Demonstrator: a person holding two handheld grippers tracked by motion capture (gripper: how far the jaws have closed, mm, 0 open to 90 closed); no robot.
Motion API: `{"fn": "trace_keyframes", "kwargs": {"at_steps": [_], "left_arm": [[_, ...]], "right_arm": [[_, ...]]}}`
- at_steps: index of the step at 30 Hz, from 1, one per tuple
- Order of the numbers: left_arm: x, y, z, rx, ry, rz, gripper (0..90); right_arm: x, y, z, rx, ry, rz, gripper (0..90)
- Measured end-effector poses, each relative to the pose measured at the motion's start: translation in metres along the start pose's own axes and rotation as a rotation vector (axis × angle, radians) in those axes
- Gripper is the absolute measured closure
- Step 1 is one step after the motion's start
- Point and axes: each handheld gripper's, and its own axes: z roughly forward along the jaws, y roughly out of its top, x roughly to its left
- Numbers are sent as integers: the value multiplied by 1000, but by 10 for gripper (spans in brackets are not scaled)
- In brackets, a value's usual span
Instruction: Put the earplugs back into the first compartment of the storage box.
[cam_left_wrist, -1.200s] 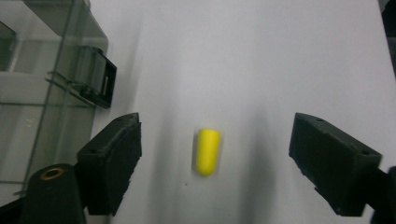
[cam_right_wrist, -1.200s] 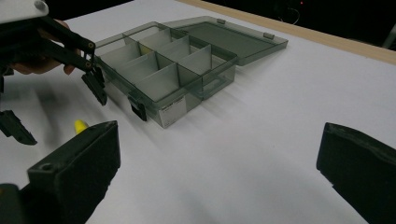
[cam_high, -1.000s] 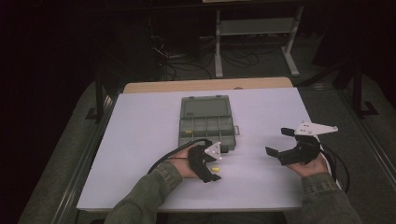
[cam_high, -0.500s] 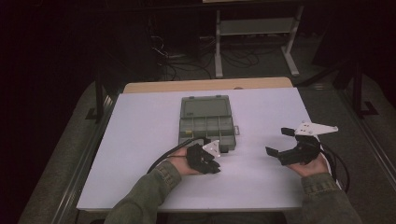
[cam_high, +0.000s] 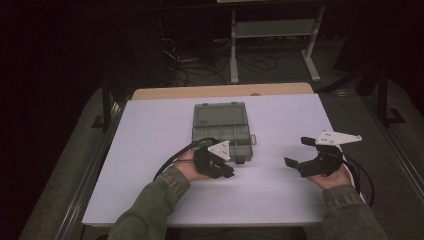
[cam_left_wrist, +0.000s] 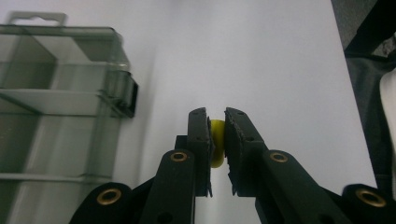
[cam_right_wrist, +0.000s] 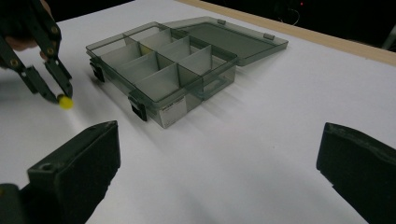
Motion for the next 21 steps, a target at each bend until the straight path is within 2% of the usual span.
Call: {"fn": "trace_keyframes", "kwargs": {"at_steps": [11,21], "left_arm": [[13,11,-41,-58,74,-6,804],[28,11,-57,-58,109,-34,804]], "right_arm": [[0,0,0,-3,0,1,0],[0,0,0,-2,0,1,0]]}}
